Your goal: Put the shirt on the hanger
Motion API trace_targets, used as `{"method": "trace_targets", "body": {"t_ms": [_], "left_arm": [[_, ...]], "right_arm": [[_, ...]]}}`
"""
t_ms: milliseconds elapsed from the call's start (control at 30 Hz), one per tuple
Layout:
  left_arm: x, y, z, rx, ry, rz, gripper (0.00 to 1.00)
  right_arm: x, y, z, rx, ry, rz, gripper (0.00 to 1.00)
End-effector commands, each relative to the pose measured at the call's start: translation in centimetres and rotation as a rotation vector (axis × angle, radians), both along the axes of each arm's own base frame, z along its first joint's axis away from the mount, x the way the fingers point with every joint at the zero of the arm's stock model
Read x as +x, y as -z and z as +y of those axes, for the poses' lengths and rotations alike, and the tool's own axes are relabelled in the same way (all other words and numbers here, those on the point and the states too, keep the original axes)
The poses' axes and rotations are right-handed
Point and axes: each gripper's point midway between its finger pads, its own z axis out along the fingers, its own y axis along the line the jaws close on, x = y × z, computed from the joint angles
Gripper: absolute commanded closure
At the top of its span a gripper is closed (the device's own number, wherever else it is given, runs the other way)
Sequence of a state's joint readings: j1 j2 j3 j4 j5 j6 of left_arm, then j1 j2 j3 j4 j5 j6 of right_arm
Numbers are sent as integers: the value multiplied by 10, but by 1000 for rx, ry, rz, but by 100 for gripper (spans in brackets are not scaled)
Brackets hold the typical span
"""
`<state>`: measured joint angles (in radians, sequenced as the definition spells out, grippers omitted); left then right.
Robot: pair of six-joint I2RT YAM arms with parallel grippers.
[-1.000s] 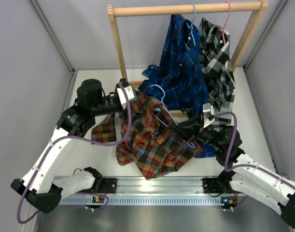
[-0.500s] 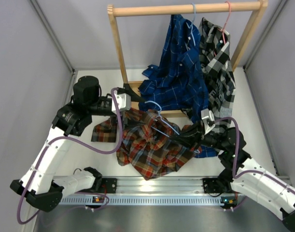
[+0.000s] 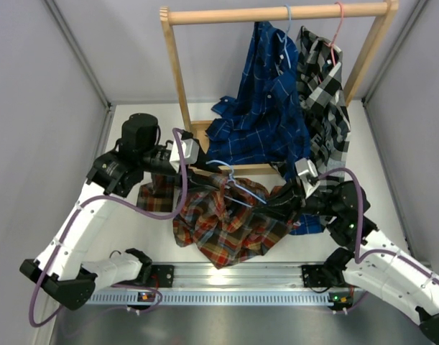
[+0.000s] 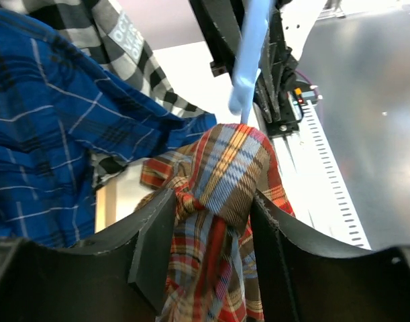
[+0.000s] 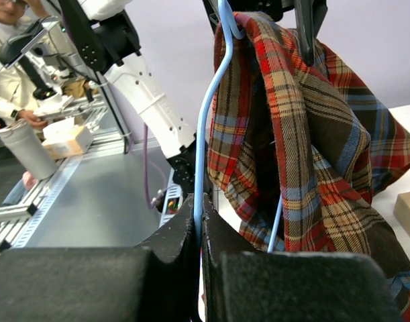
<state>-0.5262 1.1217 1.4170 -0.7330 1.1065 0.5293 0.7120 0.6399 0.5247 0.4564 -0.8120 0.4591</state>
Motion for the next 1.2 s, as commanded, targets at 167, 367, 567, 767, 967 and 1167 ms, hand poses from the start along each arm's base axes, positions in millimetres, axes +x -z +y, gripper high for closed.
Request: {"method": "trace_targets", "body": {"t_ms": [167,367,567,767,967,1167], "left_arm": [[-19,-6,2,-26,82,23,100],[-20,-10,6,-28,55,-24,100],[17,-7,17,30,-239,-3,100],[57,-2,49,-74,-688,117,100],[49,-1,63,-248,-803,233,100],[48,5,62,-326,-805,274,100]], "right_arm": [[-4,-41,3,5,-53,-114,100],[10,-43,3,1,34,-112,94],[70,-7,-51,-110,573,108,2],[44,31,-69,-46,562,302,0],[45,60,-20,4,345,617,15],[55,73,26,-29,317,650,23]]}}
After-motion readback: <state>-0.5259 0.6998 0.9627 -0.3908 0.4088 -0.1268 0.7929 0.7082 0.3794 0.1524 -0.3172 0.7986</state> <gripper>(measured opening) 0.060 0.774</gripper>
